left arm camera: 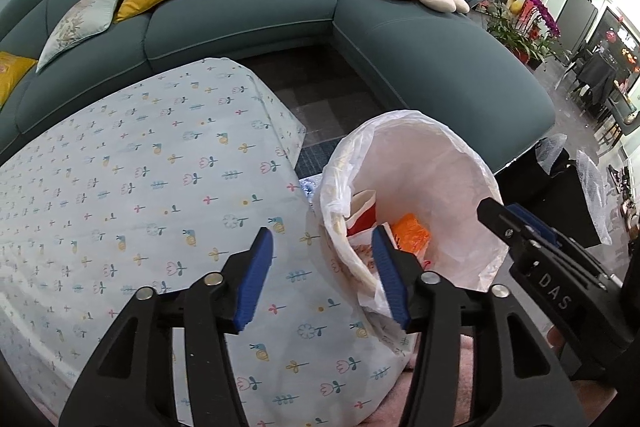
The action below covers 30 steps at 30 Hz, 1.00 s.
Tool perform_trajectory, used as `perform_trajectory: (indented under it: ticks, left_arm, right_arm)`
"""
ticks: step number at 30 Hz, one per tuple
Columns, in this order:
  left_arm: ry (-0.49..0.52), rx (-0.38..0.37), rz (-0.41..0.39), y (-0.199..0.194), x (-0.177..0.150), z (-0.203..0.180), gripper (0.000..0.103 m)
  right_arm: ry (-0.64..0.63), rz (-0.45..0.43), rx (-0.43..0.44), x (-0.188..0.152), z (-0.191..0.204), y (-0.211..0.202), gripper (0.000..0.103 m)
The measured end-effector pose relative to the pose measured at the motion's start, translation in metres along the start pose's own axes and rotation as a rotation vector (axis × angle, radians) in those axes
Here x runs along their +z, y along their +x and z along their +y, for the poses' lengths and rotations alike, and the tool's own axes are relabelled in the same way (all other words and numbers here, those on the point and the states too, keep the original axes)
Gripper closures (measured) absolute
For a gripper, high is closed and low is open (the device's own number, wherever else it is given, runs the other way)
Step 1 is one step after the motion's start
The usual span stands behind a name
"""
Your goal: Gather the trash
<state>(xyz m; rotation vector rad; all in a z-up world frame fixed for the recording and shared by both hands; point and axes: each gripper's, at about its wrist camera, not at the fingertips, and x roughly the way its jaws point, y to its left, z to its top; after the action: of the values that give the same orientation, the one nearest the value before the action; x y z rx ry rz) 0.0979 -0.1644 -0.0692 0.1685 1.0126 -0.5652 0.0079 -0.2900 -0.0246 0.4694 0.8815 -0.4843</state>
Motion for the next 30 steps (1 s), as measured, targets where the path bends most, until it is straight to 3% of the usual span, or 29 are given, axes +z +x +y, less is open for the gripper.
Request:
perform_trajectory:
  ticks: [10, 21, 30]
  left_arm:
    - [-0.004, 0.036, -0.026, -0.012, -0.006, 0.006, 0.040]
    - [-0.009, 0.103, -0.044, -0.028, -0.021, 0.017, 0.023]
    - [-0.023, 0.153, -0.052, -0.037, -0.036, 0.028, 0.016]
  right_arm:
    - [-0.054, -0.020, -0.001, -0.001, 0.012, -0.014, 0.050]
    - [-0.147, -0.030, -0.034, -0.013, 0.027, -0.030, 0.033]
    - [-0.190, -0.036, -0.048, -0.022, 0.030, -0.042, 0.026]
